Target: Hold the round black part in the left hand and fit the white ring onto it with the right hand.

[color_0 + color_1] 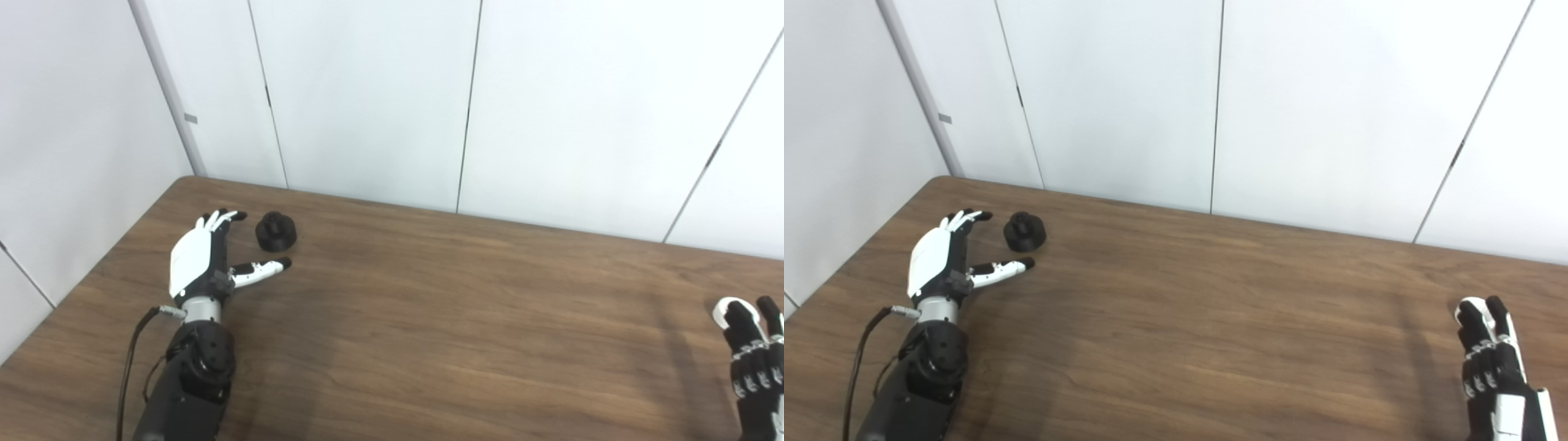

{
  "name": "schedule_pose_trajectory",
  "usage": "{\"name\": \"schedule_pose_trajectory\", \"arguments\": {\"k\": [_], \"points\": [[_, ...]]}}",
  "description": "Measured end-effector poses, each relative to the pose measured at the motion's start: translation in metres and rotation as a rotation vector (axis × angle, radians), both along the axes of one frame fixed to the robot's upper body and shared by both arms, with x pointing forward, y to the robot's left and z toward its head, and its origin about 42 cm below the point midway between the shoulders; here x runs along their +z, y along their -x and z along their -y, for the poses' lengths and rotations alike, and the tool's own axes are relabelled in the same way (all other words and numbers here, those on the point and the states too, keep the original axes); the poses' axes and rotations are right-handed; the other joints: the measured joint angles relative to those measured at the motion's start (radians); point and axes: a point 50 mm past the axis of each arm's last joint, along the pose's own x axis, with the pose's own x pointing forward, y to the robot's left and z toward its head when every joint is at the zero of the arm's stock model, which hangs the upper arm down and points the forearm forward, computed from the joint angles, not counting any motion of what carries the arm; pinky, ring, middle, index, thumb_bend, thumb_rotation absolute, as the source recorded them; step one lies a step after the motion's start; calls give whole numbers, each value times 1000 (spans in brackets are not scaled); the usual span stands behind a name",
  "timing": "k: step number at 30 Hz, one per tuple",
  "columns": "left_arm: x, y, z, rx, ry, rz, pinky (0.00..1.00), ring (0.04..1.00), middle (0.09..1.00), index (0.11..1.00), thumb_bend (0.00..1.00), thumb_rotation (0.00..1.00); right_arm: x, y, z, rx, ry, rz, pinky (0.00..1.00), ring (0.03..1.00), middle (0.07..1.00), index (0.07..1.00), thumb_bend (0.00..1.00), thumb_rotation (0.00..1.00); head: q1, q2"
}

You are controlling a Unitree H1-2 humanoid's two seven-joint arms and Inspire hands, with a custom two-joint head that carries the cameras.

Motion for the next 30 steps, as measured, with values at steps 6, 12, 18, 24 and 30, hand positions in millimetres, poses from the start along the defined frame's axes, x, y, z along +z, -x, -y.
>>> {"name": "schedule_pose_trajectory", "arguments": {"k": [6, 12, 18, 24, 30], "points": [[4, -17, -10, 35, 0, -40, 1000, 1000, 957, 840, 986, 376, 0, 0, 0, 3, 6, 0, 1000, 961, 932, 969, 562, 925, -2, 3], [1, -34, -12, 37, 19, -97, 1000, 1000, 962, 829, 990, 374, 0, 0, -1, 3, 18, -2, 1000, 960, 923, 969, 561, 923, -6, 5], [-7, -48, -11, 33, 38, -149, 1000, 1000, 966, 821, 1000, 370, 0, 1, -1, 3, 20, -2, 1000, 967, 929, 970, 584, 924, -9, 5], [-15, -56, -11, 24, 40, -196, 1000, 1000, 970, 826, 1000, 372, 1, 2, -1, 3, 33, -3, 1000, 962, 927, 970, 587, 922, -18, 9], [-18, -65, -8, 14, 29, -218, 1000, 1000, 961, 815, 993, 356, 1, 3, -1, 3, 34, -2, 1000, 948, 925, 964, 576, 925, -18, 9]]}}
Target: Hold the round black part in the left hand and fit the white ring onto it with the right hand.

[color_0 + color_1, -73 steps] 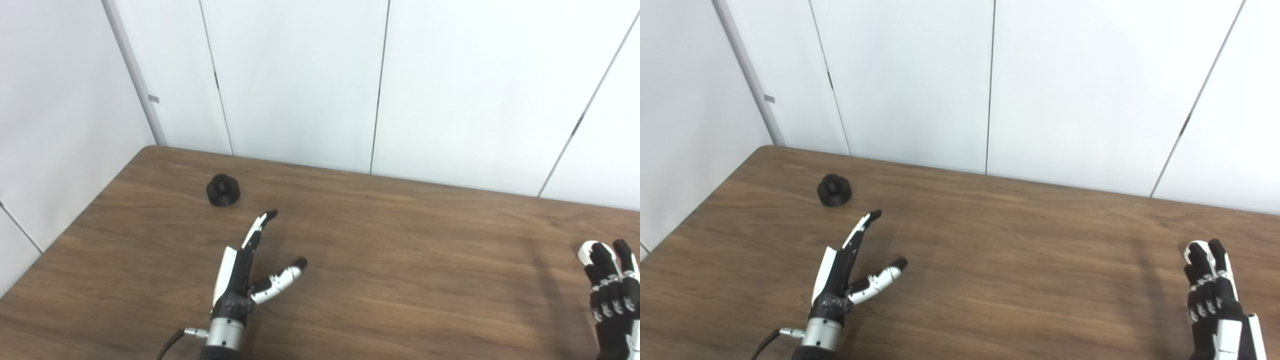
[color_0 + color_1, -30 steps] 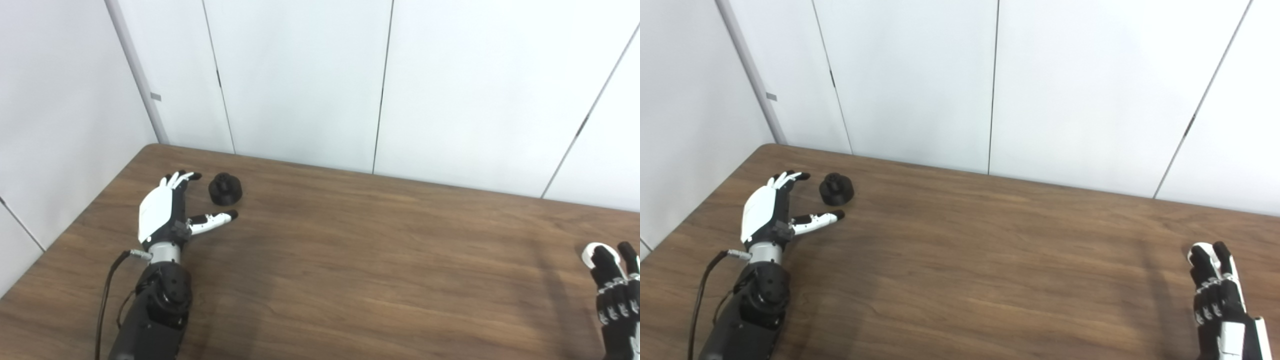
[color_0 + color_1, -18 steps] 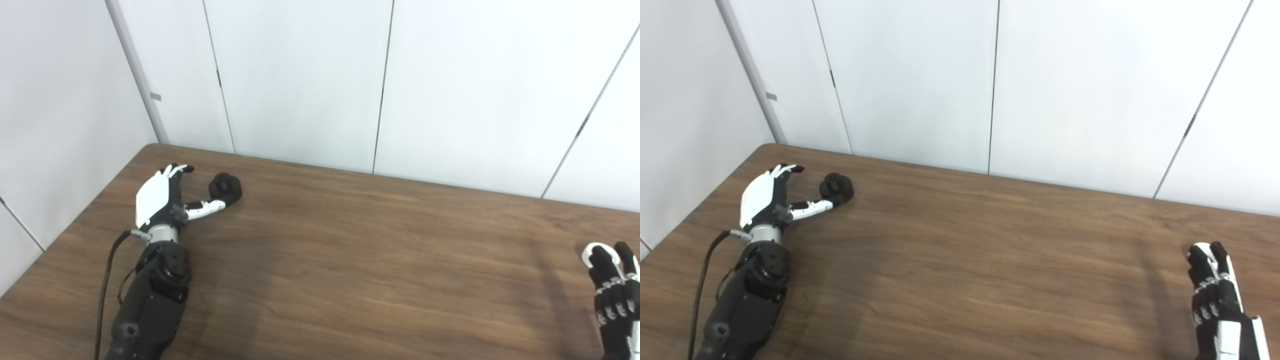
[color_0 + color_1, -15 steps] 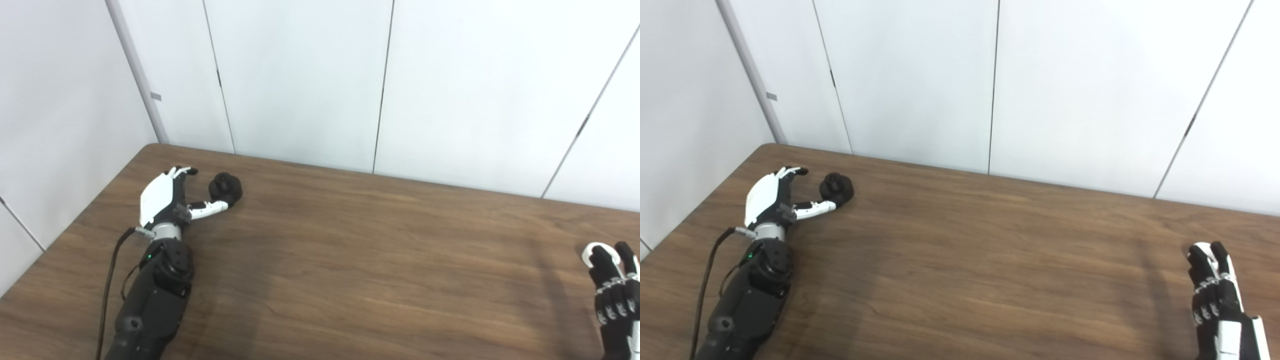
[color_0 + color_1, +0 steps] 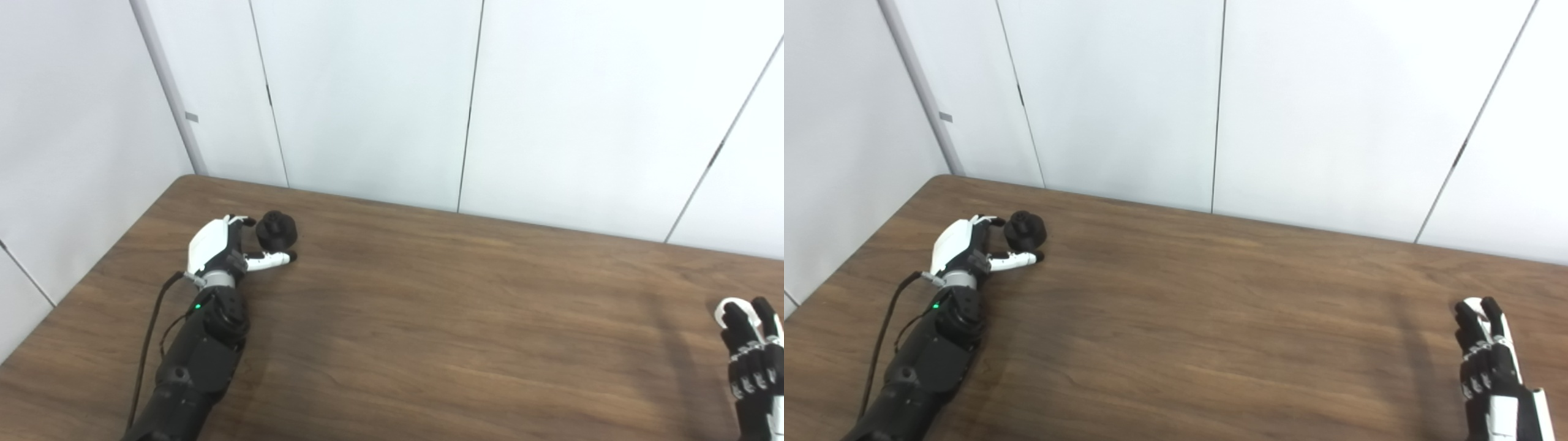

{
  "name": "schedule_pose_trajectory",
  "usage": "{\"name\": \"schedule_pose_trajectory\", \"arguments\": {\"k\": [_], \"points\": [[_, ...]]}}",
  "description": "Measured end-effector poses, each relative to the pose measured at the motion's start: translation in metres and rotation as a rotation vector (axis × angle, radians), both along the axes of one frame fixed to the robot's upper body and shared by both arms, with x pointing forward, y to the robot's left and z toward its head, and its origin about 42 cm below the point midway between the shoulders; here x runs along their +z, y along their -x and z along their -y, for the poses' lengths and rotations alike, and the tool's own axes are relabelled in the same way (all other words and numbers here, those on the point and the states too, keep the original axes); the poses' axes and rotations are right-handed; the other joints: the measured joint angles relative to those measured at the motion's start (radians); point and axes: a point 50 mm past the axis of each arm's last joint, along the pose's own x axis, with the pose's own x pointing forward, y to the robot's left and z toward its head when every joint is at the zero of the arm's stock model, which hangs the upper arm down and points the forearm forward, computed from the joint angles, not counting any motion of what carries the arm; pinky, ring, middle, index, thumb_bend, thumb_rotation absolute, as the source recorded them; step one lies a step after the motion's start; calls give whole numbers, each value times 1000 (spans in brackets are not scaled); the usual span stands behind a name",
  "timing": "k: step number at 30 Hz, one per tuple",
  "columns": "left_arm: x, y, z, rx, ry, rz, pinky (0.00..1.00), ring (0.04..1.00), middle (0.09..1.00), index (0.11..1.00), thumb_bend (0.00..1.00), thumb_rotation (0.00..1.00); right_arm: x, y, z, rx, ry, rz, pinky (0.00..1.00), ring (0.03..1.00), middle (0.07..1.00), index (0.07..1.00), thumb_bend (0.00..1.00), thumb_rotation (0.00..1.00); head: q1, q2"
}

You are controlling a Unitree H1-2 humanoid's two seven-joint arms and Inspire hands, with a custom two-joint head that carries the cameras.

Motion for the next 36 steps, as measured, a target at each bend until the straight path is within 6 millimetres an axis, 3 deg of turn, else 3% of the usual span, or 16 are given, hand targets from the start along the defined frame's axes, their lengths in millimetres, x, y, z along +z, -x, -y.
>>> {"name": "schedule_pose_trajectory", "arguments": {"k": [21, 26, 36], "points": [[2, -14, 3, -40, -46, -7, 1000, 1000, 954, 790, 957, 307, 1, 4, 0, -2, 4, 3, 1000, 937, 923, 959, 570, 906, -8, 6], [2, -14, 3, -37, -52, 0, 1000, 1000, 953, 754, 939, 298, 1, 4, 0, -2, 2, 2, 1000, 929, 922, 959, 577, 914, -3, 9], [1, -14, 2, -13, -68, 18, 1000, 1000, 915, 640, 891, 178, 1, 4, 0, -1, 1, 2, 1000, 944, 923, 969, 578, 922, 6, 12]]}}
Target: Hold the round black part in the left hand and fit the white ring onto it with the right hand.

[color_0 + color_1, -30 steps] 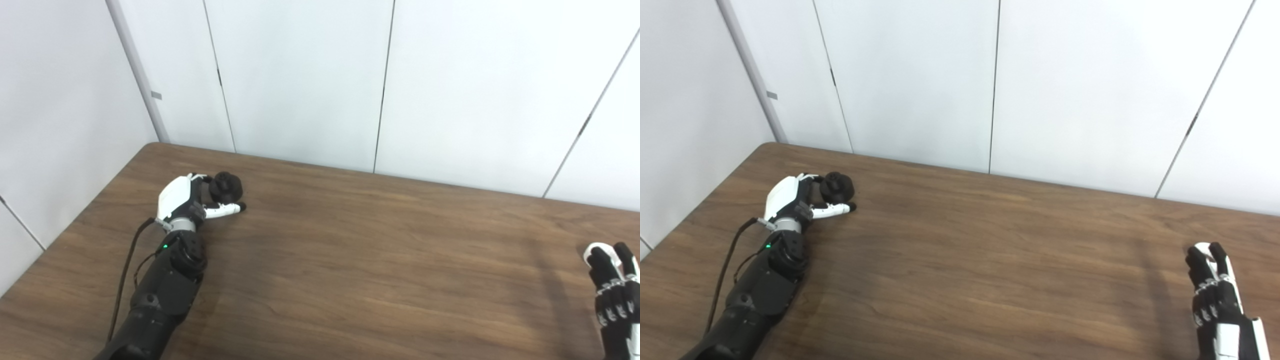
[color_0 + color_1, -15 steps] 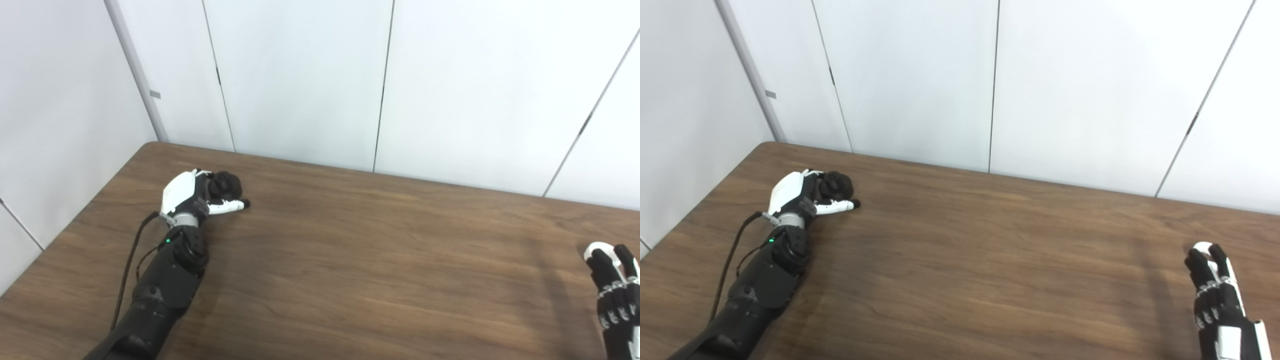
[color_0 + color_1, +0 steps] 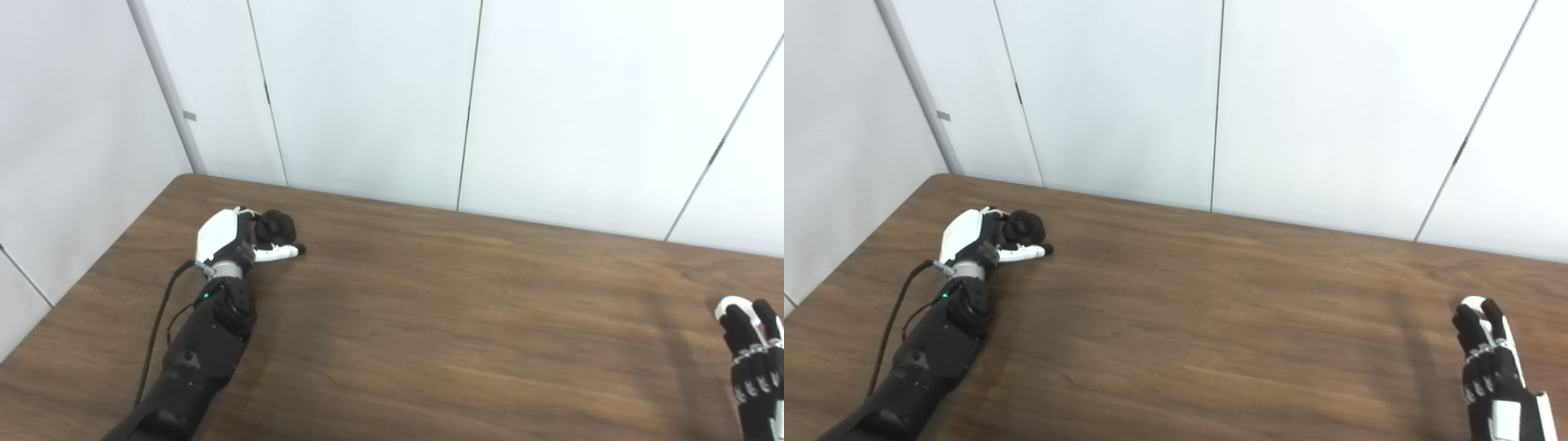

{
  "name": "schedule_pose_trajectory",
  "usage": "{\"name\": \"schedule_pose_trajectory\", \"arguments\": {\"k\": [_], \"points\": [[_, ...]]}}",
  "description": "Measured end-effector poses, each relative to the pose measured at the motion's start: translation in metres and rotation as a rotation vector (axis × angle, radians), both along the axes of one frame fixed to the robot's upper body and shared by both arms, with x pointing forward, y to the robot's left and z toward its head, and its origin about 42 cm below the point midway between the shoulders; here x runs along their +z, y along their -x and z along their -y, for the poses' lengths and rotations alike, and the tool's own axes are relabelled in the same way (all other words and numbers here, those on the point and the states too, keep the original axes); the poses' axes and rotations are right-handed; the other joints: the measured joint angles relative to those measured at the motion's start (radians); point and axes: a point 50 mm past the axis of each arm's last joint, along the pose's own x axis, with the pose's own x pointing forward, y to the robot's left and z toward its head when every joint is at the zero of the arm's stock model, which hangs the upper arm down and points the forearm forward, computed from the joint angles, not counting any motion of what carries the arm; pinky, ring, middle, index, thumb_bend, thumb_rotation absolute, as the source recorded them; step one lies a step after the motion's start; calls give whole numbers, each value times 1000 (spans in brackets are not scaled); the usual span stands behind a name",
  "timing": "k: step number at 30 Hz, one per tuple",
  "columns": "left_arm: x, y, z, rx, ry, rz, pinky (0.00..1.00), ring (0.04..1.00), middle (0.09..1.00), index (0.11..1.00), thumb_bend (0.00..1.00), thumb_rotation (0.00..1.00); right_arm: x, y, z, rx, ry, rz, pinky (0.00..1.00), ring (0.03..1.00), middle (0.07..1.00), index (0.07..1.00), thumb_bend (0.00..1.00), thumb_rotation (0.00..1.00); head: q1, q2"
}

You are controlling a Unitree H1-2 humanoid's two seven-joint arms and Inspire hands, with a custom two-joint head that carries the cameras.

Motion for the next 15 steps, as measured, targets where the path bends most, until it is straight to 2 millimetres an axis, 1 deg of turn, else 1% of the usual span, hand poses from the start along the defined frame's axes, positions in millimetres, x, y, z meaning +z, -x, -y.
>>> {"name": "schedule_pose_trajectory", "arguments": {"k": [2, 4, 5, 6, 7, 8, 11, 15], "points": [[0, 0, 0, 6, -3, 0, 1000, 1000, 910, 621, 878, 178, 0, 0, 0, 0, 0, 0, 1000, 943, 925, 971, 571, 926, 2, 2], [0, 0, 0, 8, -12, -1, 1000, 996, 896, 600, 863, 152, 0, 0, 0, 0, 1, 0, 1000, 944, 928, 974, 561, 930, 3, 2], [0, 0, 0, 9, -16, 0, 1000, 988, 883, 584, 855, 120, 0, 1, 0, 0, 1, 0, 1000, 941, 926, 973, 564, 930, 3, 3], [0, 0, 0, 11, -19, 2, 1000, 981, 870, 538, 694, 91, 0, 1, 0, 0, 1, 0, 1000, 931, 926, 972, 563, 928, 5, 3], [0, 0, 0, 15, -20, 9, 1000, 973, 856, 512, 611, 73, 0, 1, 0, 0, 1, 0, 1000, 933, 927, 973, 569, 926, 5, 3], [-1, 0, -1, 23, -22, 17, 1000, 967, 841, 495, 560, 59, 0, 1, 0, 0, 0, 0, 1000, 934, 930, 976, 574, 926, 5, 3], [-2, 2, -5, 36, -15, 37, 1000, 947, 813, 483, 526, 46, 0, 1, 1, 0, -1, -1, 1000, 935, 932, 978, 573, 930, 6, 5], [-2, 3, -4, 29, -26, 54, 1000, 933, 806, 482, 522, 45, 0, 1, 1, 0, 1, -1, 1000, 940, 939, 979, 589, 936, 9, 5]]}}
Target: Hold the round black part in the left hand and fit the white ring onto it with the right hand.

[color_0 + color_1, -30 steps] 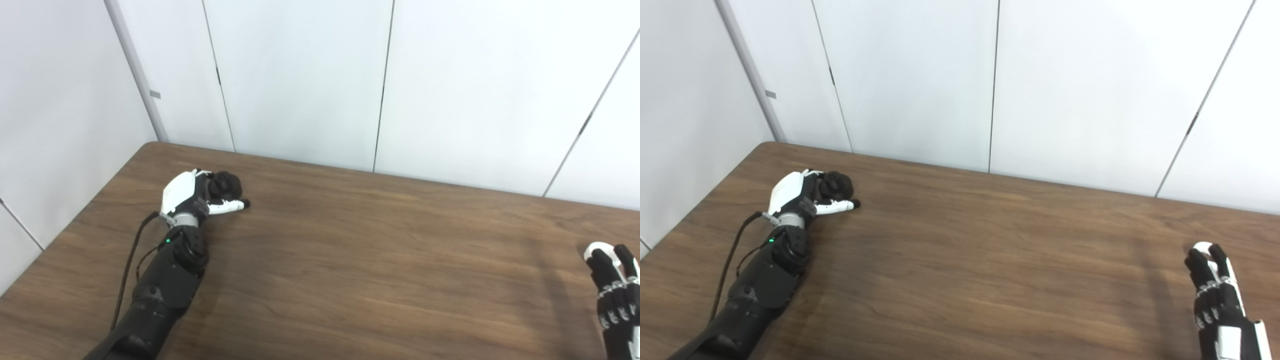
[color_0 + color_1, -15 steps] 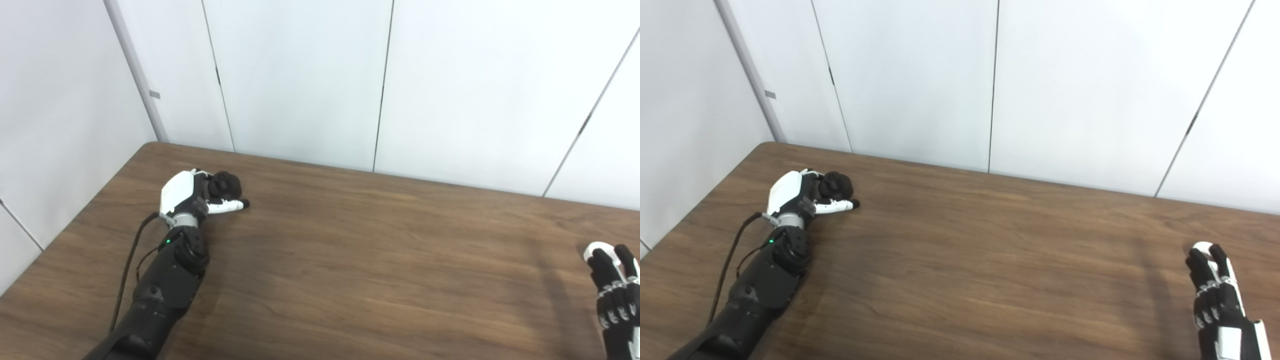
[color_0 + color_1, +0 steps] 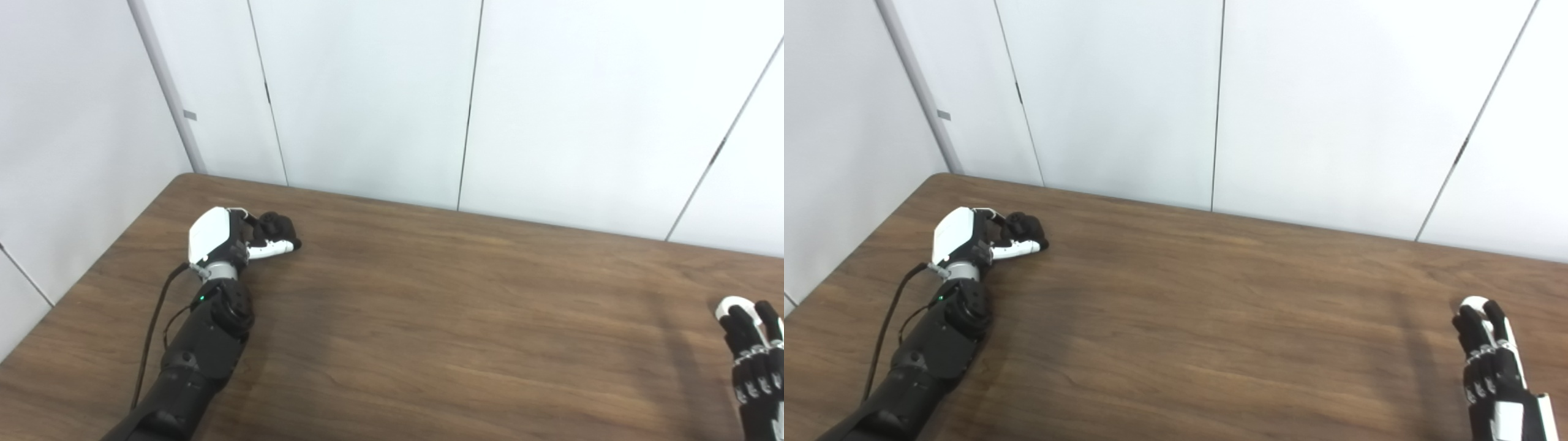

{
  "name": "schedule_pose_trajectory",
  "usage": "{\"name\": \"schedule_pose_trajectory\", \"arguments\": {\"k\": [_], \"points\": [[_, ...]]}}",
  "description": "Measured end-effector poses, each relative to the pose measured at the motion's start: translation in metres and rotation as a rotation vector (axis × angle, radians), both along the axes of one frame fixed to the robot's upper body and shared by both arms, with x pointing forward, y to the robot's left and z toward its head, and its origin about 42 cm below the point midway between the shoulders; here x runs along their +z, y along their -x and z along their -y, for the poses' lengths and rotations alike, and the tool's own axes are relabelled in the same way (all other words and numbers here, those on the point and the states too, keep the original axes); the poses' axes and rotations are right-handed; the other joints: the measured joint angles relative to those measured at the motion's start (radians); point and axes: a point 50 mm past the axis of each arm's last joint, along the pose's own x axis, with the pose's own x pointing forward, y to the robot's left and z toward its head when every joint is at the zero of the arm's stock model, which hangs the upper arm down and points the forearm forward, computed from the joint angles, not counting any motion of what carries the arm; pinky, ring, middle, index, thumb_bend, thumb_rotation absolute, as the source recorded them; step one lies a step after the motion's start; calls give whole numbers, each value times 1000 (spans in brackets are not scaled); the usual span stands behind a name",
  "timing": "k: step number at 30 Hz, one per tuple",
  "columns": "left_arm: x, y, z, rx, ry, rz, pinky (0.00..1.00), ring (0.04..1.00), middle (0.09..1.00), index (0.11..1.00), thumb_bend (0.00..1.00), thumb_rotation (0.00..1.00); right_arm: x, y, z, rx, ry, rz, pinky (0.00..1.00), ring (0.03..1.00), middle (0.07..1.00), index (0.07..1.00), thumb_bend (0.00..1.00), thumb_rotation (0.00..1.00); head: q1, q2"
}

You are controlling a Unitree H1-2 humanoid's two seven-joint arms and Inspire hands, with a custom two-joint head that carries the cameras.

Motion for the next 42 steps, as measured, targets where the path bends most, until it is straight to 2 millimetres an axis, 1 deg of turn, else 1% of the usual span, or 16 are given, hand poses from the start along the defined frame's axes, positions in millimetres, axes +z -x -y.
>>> {"name": "schedule_pose_trajectory", "arguments": {"k": [2, 6, 9, 12, 17, 22, 28, 33, 35, 36, 37, 42], "points": [[0, 0, 0, -1, -9, 3, 1000, 926, 801, 483, 522, 45, 0, 0, 0, 2, -2, 1, 1000, 933, 936, 978, 585, 928, 2, 0], [0, 0, 2, -10, -37, 2, 1000, 914, 797, 483, 522, 45, 0, 0, 1, 4, -8, 2, 1000, 954, 940, 986, 607, 938, 3, 0], [0, 0, 3, -12, -48, 1, 1000, 908, 791, 483, 522, 44, 0, 0, 1, 5, -8, 2, 1000, 945, 941, 982, 614, 925, 3, 0], [-1, 1, 3, -15, -62, -1, 1000, 904, 787, 483, 522, 45, 0, 0, 1, 4, -7, 2, 1000, 948, 936, 978, 613, 934, 3, 0], [-3, 5, 5, -20, -84, 5, 1000, 912, 795, 483, 522, 45, 0, 0, 1, 4, -5, 1, 1000, 945, 937, 982, 598, 941, 3, 0], [1, 13, 13, -50, -97, 34, 1000, 919, 796, 483, 524, 48, 0, 0, 0, 3, 1, -1, 1000, 931, 928, 979, 568, 942, -6, 5], [10, 23, 30, -126, -131, 82, 1000, 896, 780, 484, 524, 50, 0, 0, -1, 0, 4, -4, 1000, 945, 910, 968, 606, 922, -17, 3], [10, 33, 43, -169, -116, 91, 1000, 909, 795, 484, 524, 52, 0, 0, -1, -15, 13, -8, 1000, 923, 919, 965, 585, 923, -26, 5], [11, 37, 51, -203, -114, 87, 1000, 910, 797, 484, 524, 53, 0, 0, -2, -19, 28, -9, 1000, 927, 916, 966, 580, 925, -37, 3], [12, 39, 58, -223, -124, 90, 1000, 909, 795, 484, 525, 53, 0, -1, -2, -20, 34, -10, 1000, 938, 910, 965, 583, 920, -37, 3], [12, 40, 63, -240, -128, 93, 1000, 908, 794, 484, 525, 53, 0, -1, -2, -19, 37, -10, 1000, 933, 908, 961, 583, 911, -55, -1], [11, 47, 91, -313, -130, 101, 1000, 894, 789, 484, 525, 54, 0, -3, -5, -30, 45, -10, 1000, 943, 903, 951, 582, 892, -75, 0]]}}
